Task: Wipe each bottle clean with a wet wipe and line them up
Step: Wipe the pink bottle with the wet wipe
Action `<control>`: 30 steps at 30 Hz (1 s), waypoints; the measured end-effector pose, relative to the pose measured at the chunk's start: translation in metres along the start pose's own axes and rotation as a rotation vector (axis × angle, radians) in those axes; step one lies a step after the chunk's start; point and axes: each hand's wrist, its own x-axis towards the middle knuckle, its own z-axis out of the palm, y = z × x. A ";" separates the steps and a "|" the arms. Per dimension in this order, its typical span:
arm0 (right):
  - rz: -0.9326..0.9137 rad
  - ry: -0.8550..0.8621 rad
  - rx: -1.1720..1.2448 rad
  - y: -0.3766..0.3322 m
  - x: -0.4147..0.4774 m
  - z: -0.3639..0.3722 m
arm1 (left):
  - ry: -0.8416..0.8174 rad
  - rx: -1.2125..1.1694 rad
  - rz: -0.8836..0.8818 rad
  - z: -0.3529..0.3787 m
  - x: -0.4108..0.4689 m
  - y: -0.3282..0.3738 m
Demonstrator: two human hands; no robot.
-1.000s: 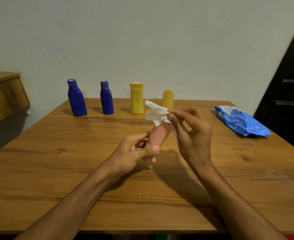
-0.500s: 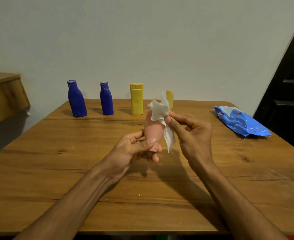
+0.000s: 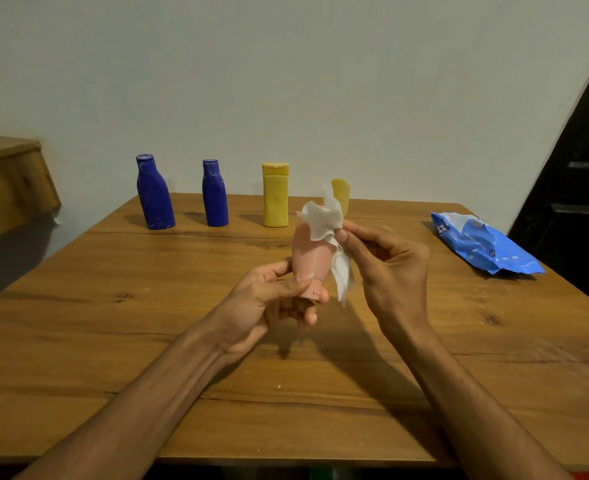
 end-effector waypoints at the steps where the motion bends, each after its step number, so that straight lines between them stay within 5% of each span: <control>1: -0.009 -0.025 -0.003 0.000 -0.001 0.001 | 0.008 -0.034 0.010 0.000 0.000 0.000; 4: -0.062 -0.114 -0.056 -0.001 -0.004 0.002 | 0.011 -0.098 0.003 -0.003 0.001 0.002; 10: -0.026 0.000 -0.030 0.000 0.001 -0.002 | -0.039 0.032 -0.041 -0.003 -0.001 0.000; 15: -0.046 -0.157 -0.085 -0.002 -0.002 -0.001 | 0.019 -0.099 -0.016 -0.001 0.001 0.001; 20: -0.004 -0.002 -0.084 0.001 0.002 -0.003 | -0.022 0.029 -0.046 -0.001 0.001 -0.002; 25: -0.094 -0.105 -0.207 0.000 -0.002 0.001 | 0.061 0.040 -0.026 -0.001 0.002 0.000; 30: -0.121 0.050 -0.265 0.001 0.001 -0.001 | 0.005 0.249 -0.041 -0.002 0.001 -0.001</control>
